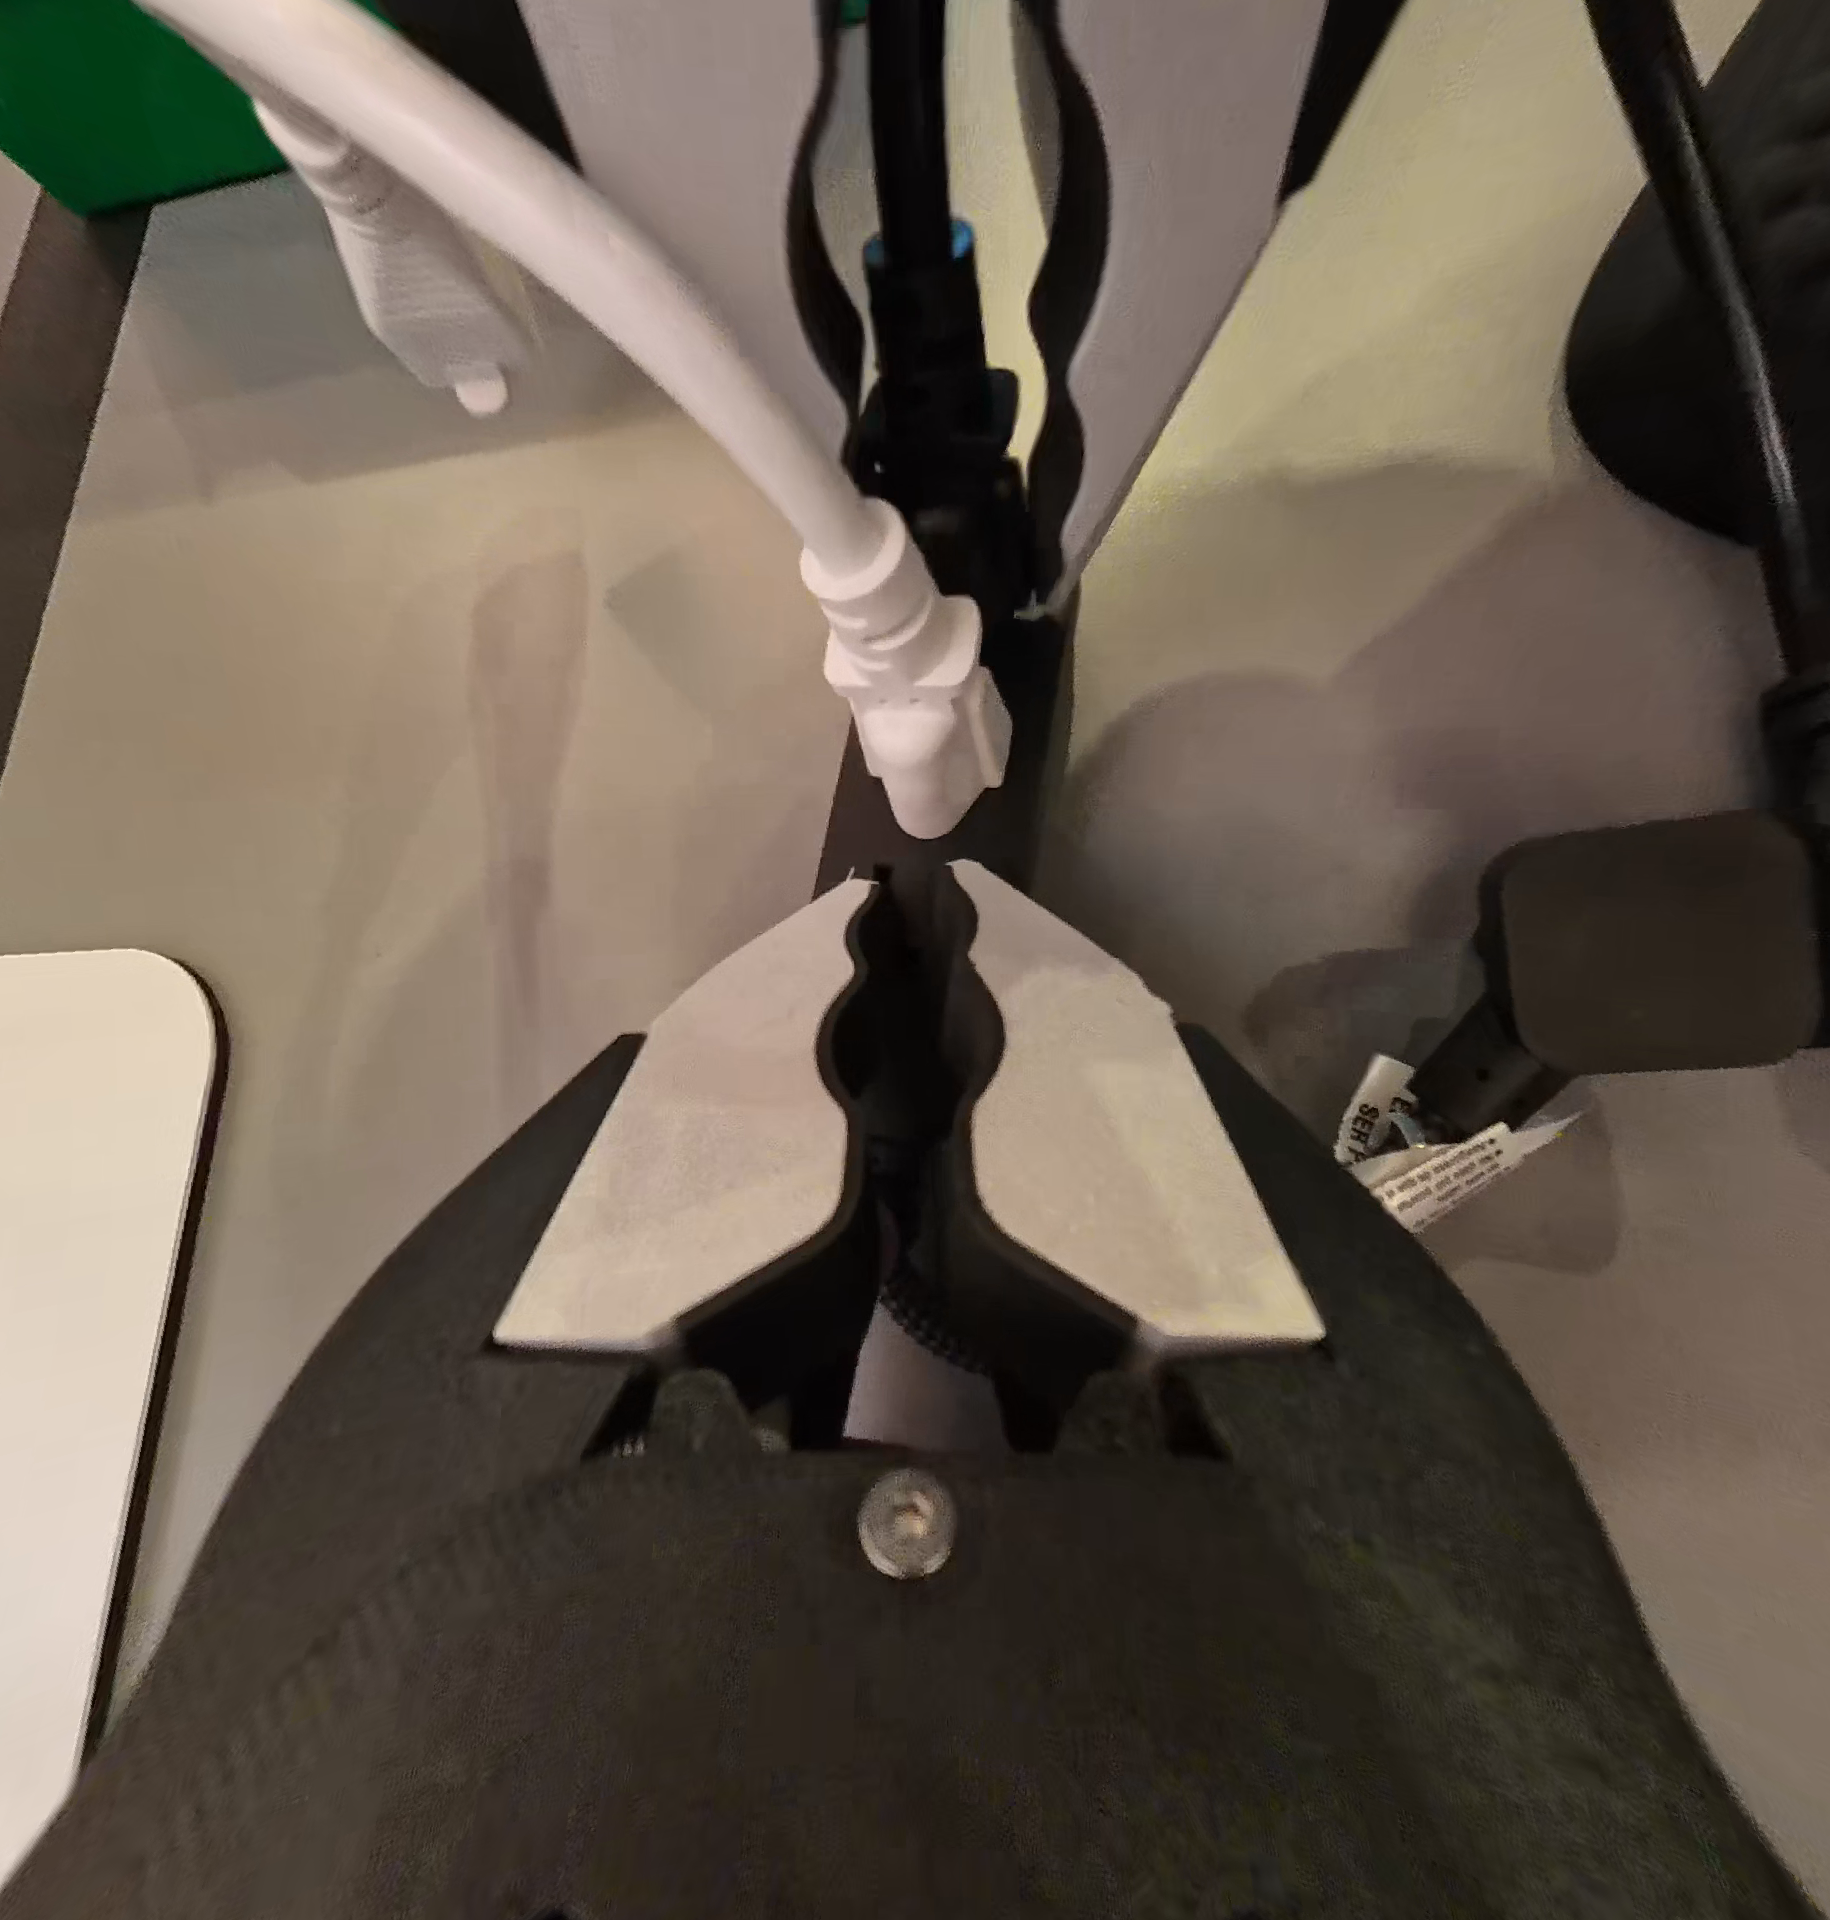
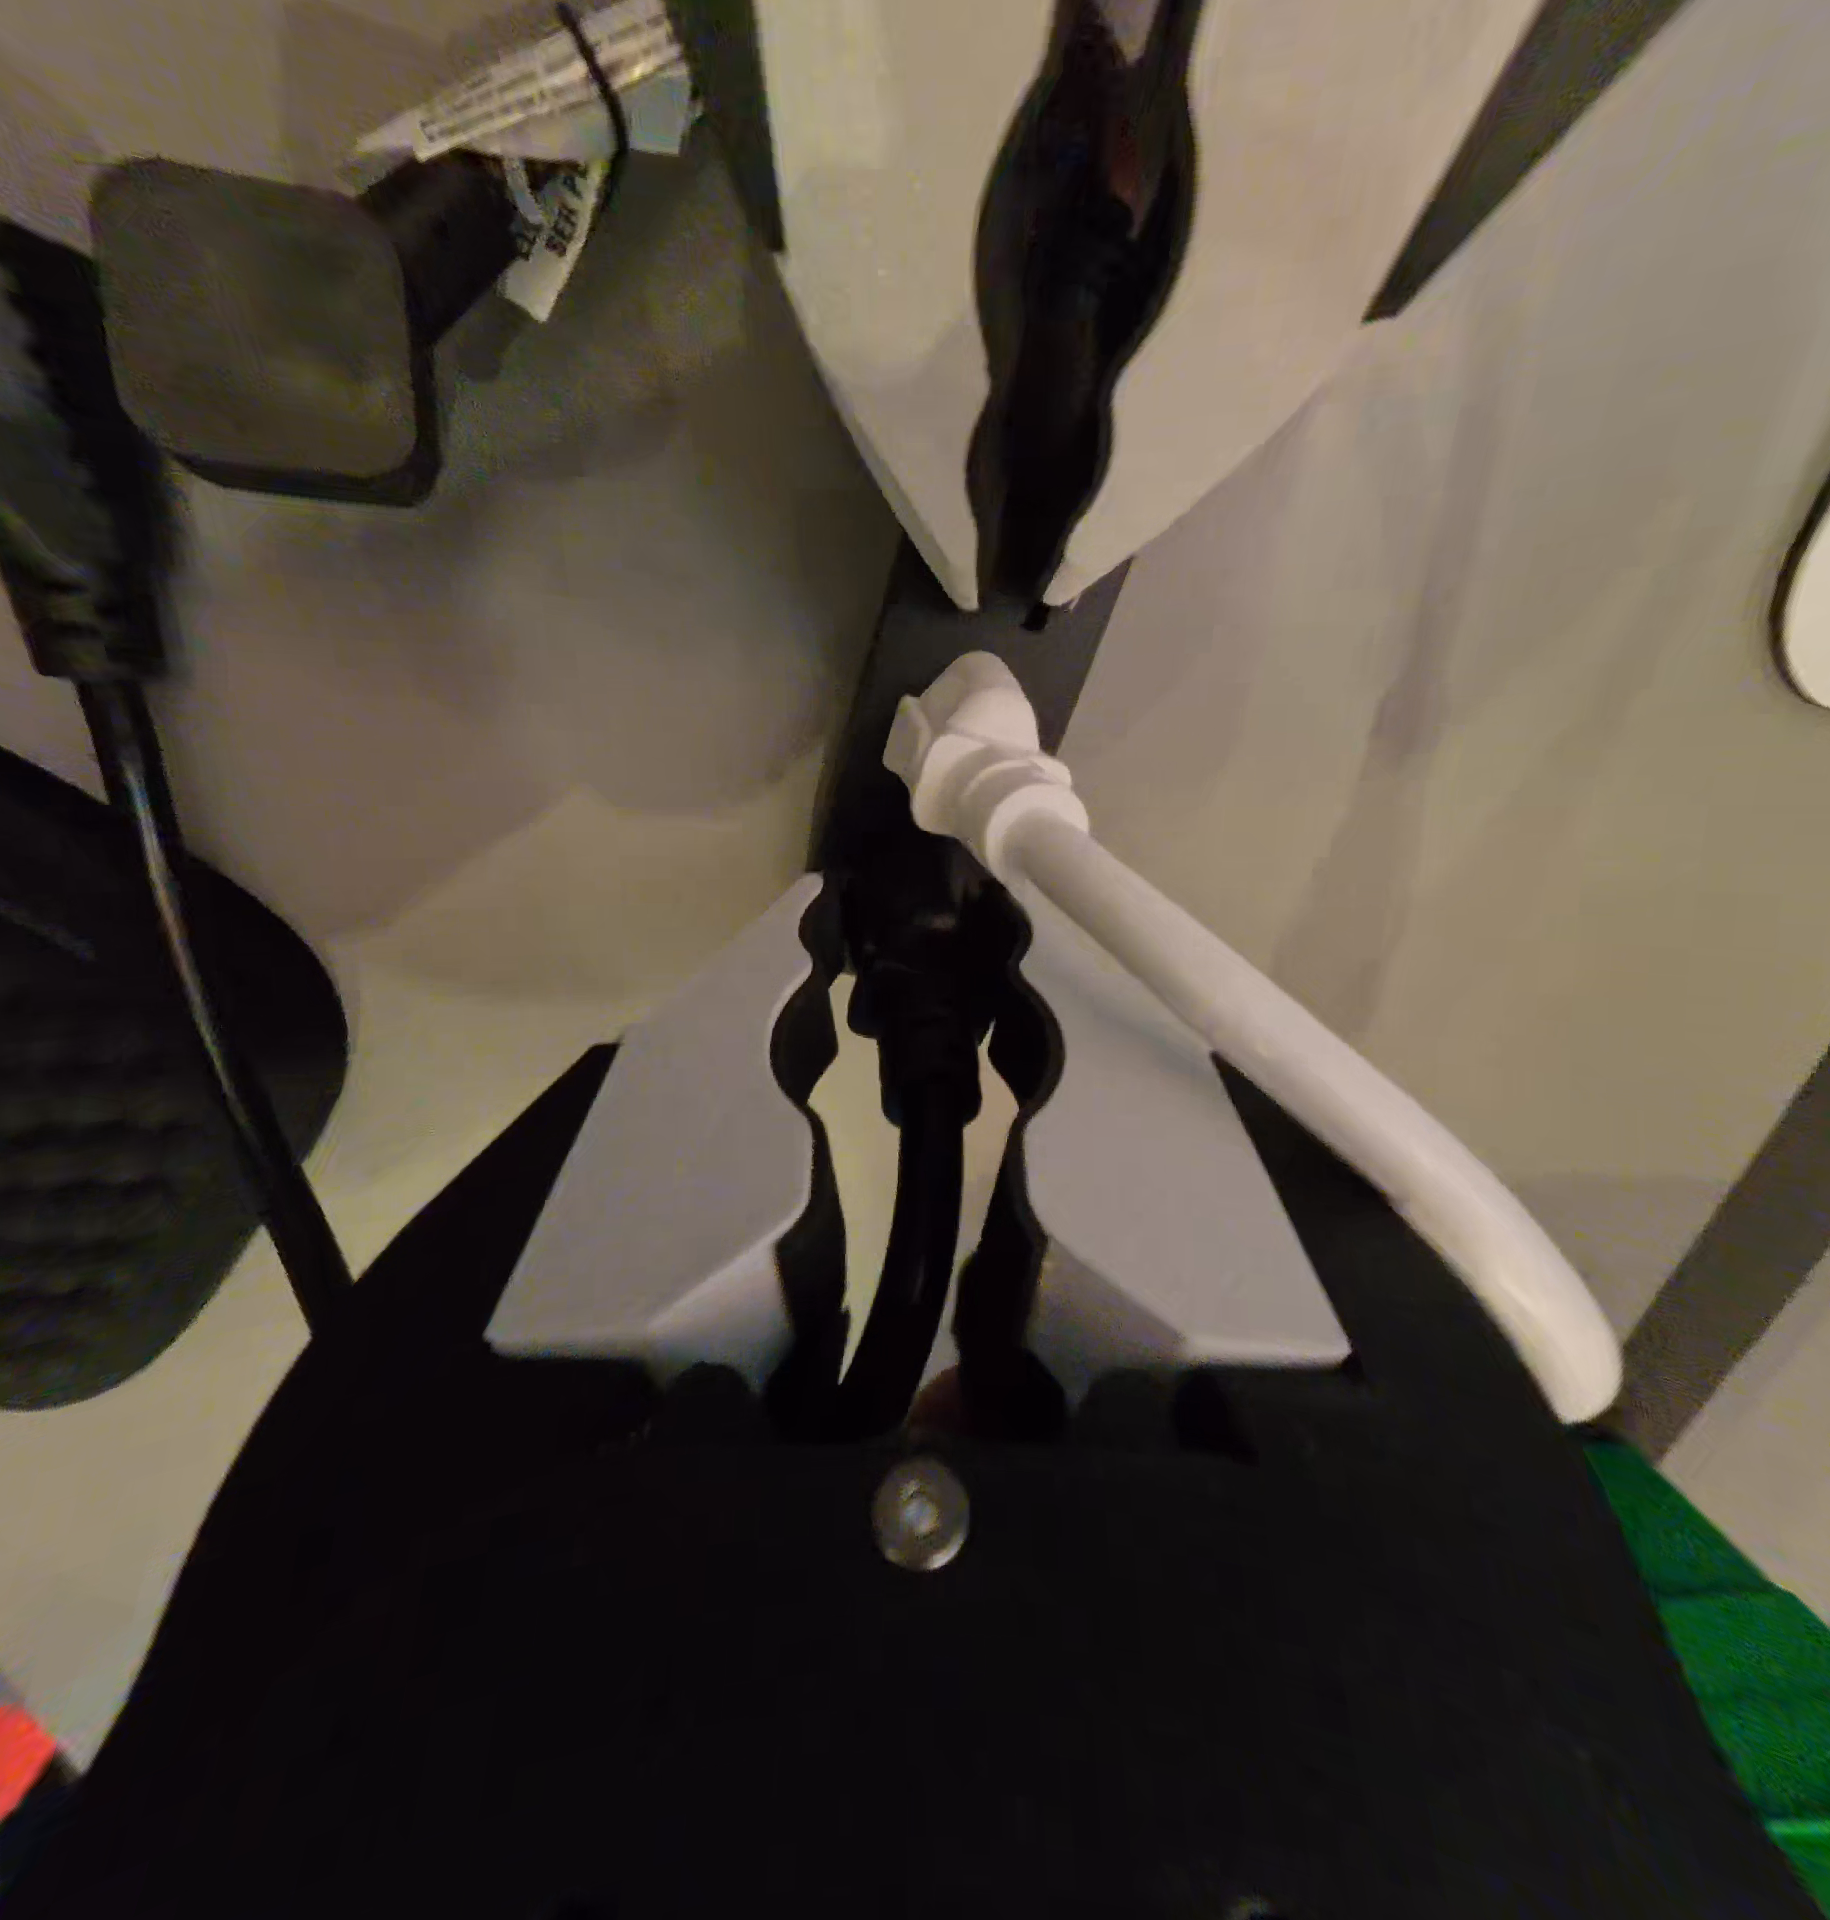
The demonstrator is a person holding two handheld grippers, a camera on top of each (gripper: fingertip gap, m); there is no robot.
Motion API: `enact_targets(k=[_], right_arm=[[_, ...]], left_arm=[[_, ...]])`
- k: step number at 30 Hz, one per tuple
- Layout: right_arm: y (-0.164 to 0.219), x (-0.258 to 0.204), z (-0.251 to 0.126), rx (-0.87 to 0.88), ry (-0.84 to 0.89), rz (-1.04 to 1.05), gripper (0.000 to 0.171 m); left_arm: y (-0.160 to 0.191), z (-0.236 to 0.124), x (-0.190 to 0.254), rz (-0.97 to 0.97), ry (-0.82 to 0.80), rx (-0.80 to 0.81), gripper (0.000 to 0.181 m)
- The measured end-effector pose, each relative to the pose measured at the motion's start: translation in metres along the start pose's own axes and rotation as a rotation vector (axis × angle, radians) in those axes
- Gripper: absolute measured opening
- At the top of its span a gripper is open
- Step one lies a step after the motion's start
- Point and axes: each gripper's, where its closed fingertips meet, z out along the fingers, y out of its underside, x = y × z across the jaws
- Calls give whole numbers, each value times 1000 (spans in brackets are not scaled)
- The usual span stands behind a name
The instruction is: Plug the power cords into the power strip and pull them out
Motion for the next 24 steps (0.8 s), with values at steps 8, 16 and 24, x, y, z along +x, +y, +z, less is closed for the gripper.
enact_targets(k=[8, 16, 24], right_arm=[[-1, 3, 0, 49, -54, 129, 21], [-9, -2, -28, 32, 58, 46, 21], [6, -8, -54, 94, 83, 84, 22]], left_arm=[[0, 0, 0, -5, -11, 1, 9], [-1, 1, 0, -13, -18, 5, 9], [-2, 1, 0, -32, 2, 2, 8]])
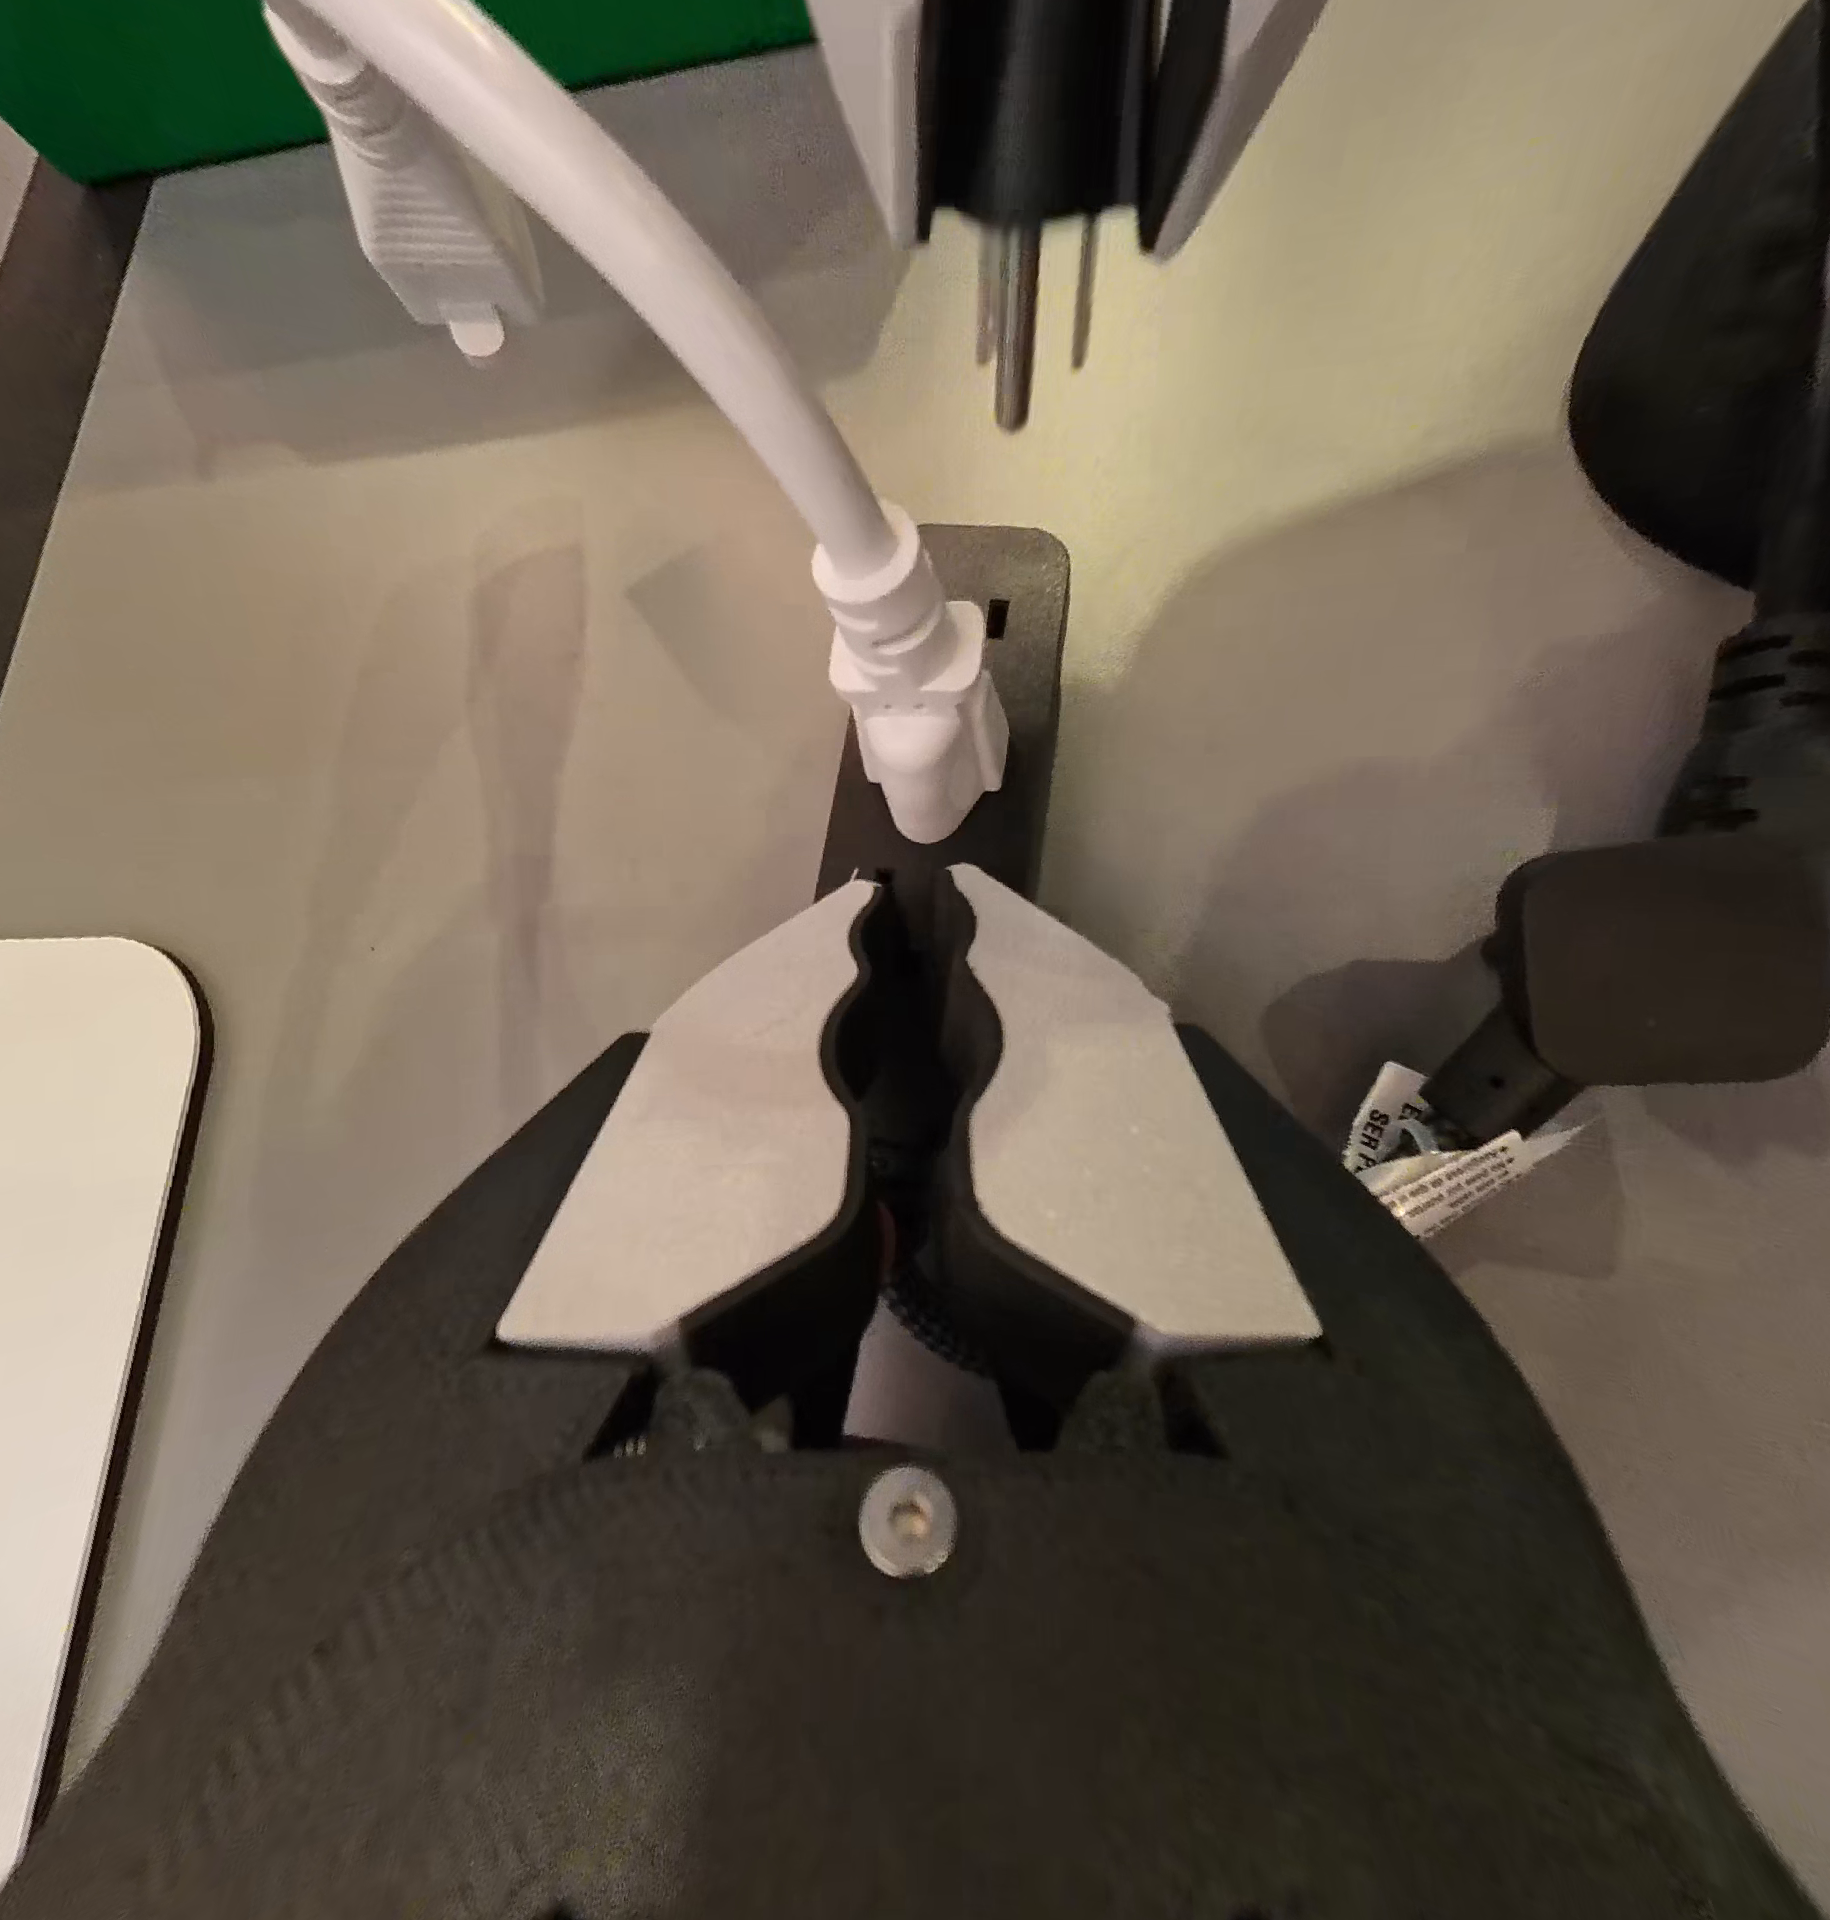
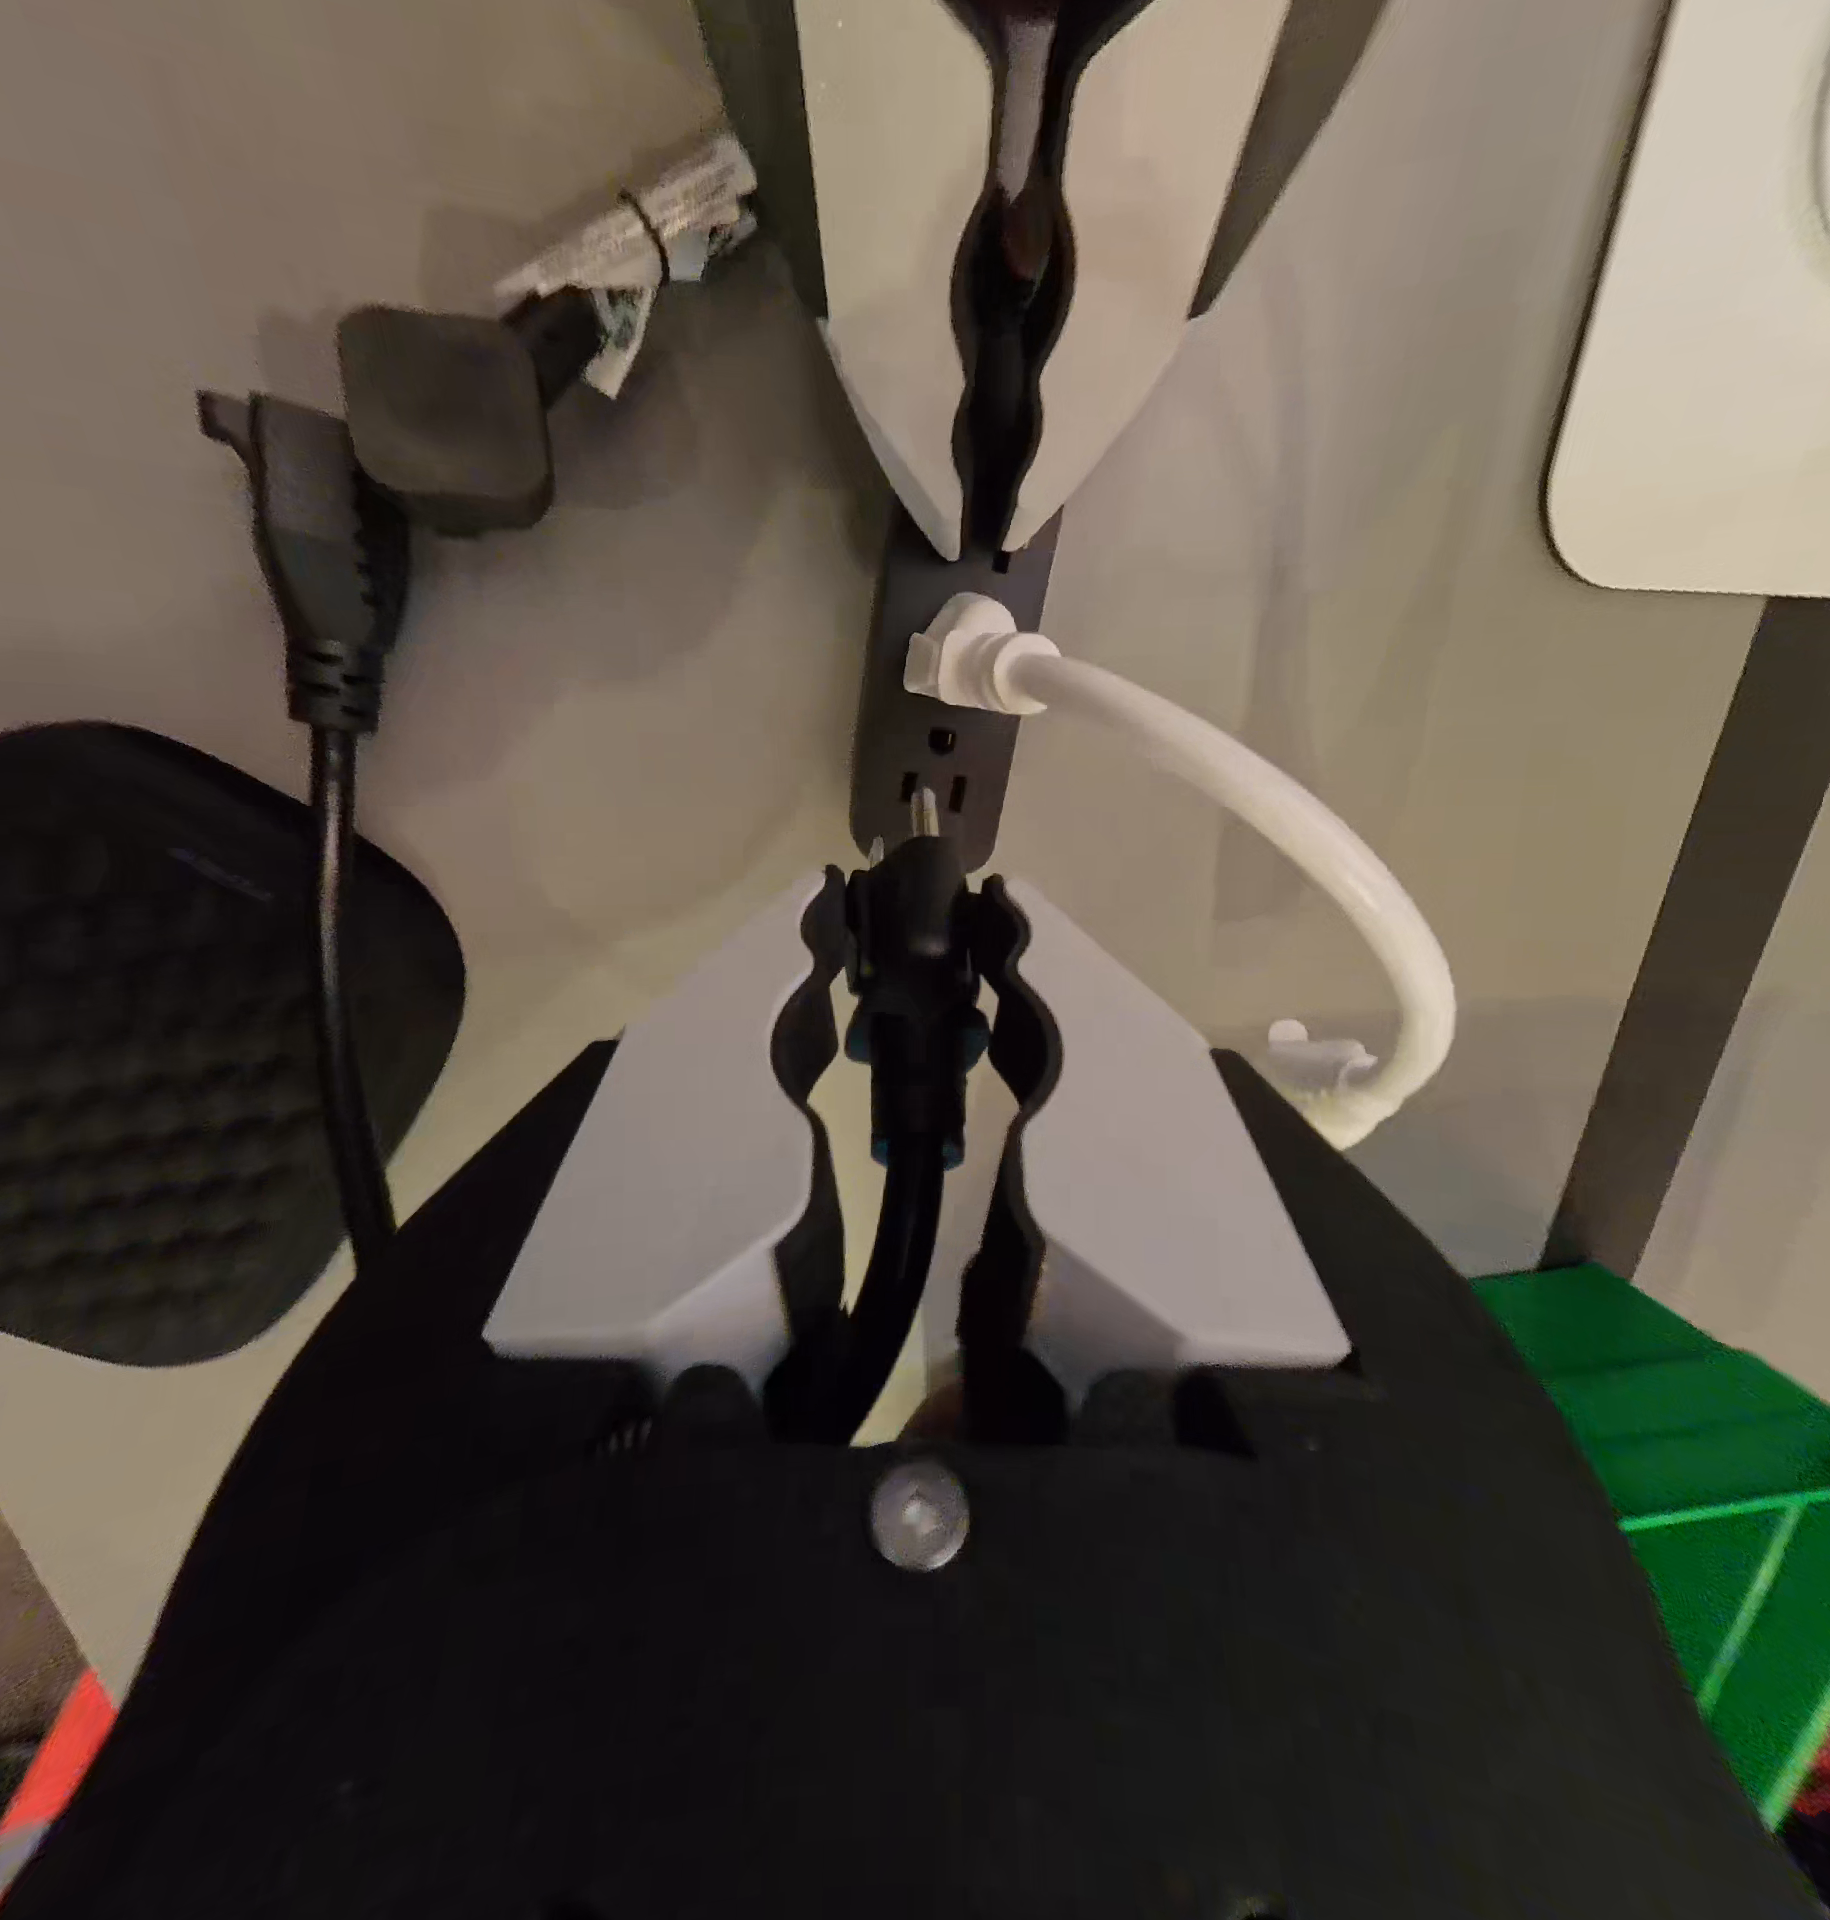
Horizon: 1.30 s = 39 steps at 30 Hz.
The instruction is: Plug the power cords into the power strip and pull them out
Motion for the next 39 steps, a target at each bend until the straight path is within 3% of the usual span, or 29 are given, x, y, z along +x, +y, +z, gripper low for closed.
enact_targets(k=[22, 34, 39], right_arm=[[28, 8, -65, 292, 190, 199, 22], [70, 50, -172, 409, 475, 350, 16], [92, 70, -195, 386, 542, 385, 10]], left_arm=[[-1, 0, 0, -16, 22, 26, 7], [-1, 0, 0, -22, 24, 33, 7], [-1, 0, 0, -22, 24, 33, 7]])
